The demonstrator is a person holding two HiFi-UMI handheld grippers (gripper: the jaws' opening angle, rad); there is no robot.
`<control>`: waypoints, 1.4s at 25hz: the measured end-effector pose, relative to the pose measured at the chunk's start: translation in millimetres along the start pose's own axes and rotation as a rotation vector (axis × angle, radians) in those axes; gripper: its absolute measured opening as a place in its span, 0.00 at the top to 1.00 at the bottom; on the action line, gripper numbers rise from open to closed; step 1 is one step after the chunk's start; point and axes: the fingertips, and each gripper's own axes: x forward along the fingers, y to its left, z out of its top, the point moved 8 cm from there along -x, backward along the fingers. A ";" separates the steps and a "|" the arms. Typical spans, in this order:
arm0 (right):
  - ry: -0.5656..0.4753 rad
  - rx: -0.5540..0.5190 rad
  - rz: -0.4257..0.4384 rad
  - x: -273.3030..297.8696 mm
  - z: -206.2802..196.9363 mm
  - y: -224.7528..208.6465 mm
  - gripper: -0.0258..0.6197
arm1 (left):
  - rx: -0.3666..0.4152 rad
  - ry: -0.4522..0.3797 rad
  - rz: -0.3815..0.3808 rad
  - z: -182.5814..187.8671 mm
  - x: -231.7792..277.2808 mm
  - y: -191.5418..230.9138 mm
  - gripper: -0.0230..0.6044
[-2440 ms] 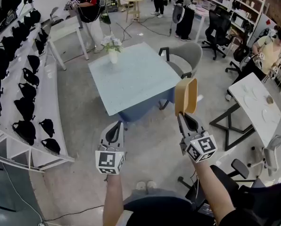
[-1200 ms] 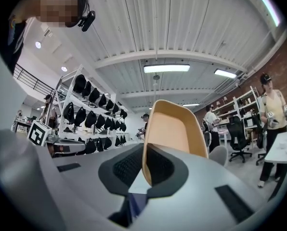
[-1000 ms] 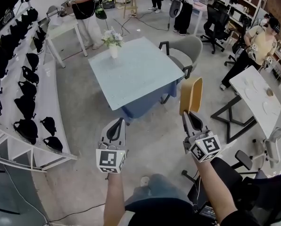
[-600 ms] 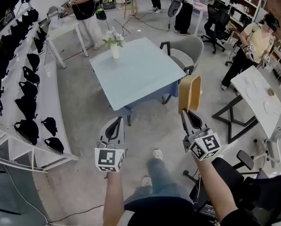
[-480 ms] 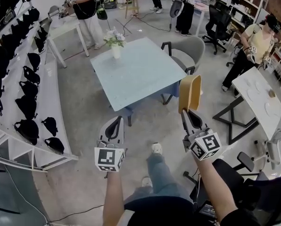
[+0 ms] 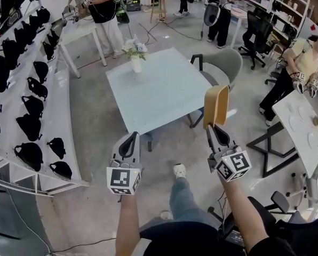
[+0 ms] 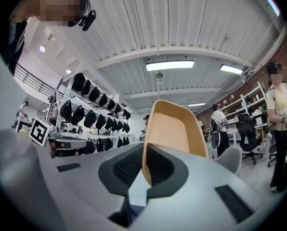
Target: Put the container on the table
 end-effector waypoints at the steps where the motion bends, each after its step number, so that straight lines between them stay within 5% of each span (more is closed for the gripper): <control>1: 0.002 0.002 0.005 11.2 -2.3 -8.3 0.94 | -0.001 0.004 0.004 -1.9 10.7 3.1 0.96; 23: 0.117 0.031 0.148 273.4 -31.9 -192.9 0.94 | -0.045 0.091 0.173 -22.8 267.5 82.0 0.96; 35: 0.158 0.043 0.199 360.5 -48.8 -228.8 0.94 | -0.065 0.136 0.218 -36.4 327.8 118.0 0.96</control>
